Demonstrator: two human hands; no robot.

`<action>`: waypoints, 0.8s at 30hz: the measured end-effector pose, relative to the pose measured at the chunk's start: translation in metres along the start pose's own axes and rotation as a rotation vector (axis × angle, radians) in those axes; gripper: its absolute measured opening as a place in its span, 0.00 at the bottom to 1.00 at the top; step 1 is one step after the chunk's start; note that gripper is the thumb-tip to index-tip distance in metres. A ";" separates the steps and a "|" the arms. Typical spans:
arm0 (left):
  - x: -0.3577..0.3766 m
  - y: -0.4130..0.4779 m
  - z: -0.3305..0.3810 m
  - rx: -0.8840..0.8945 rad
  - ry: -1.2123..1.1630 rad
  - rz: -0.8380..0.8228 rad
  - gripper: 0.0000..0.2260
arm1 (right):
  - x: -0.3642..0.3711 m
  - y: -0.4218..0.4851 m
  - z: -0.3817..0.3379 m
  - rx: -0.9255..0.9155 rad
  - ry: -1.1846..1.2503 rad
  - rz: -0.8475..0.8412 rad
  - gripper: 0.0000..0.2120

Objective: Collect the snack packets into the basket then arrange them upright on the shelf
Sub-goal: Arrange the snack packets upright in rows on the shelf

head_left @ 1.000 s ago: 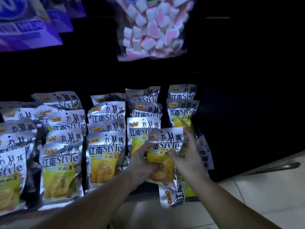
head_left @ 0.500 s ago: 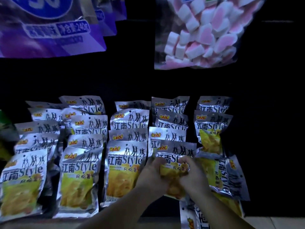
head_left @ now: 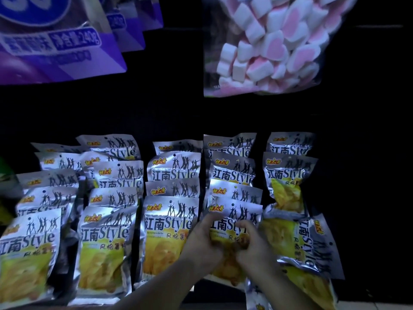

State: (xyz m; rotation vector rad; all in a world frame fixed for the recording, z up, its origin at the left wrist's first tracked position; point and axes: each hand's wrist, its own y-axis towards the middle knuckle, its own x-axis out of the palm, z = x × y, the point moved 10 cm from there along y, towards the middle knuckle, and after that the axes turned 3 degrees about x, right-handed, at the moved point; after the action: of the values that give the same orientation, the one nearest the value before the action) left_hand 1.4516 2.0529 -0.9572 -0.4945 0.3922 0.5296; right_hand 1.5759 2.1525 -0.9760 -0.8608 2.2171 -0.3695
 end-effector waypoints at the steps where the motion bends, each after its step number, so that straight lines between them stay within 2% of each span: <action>1: -0.004 0.000 -0.001 0.013 0.070 0.030 0.32 | 0.002 -0.001 -0.002 -0.004 -0.001 -0.004 0.28; 4: -0.014 -0.004 -0.002 0.040 0.282 0.099 0.31 | 0.005 0.001 -0.004 -0.032 -0.007 0.017 0.30; 7: -0.018 -0.008 0.003 0.090 0.445 0.116 0.24 | 0.001 0.005 -0.006 -0.040 0.010 0.040 0.27; 14: -0.019 -0.014 0.002 0.038 0.650 0.001 0.19 | 0.001 0.014 -0.017 -0.141 -0.032 -0.053 0.24; 16: -0.018 -0.015 0.005 0.051 0.685 -0.023 0.17 | -0.003 0.012 -0.016 -0.160 -0.029 -0.032 0.22; 20: -0.008 -0.019 0.040 0.229 0.656 0.010 0.12 | -0.039 -0.005 -0.015 -0.187 -0.024 0.096 0.16; 24: 0.043 -0.030 0.071 0.447 0.629 -0.089 0.09 | -0.096 -0.029 0.020 -0.030 -0.179 0.196 0.10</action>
State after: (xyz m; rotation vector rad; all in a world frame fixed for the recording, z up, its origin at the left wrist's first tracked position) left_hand 1.5190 2.0849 -0.9101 -0.2314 1.0581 0.1749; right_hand 1.6534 2.1962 -0.9258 -0.6571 2.1214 -0.1596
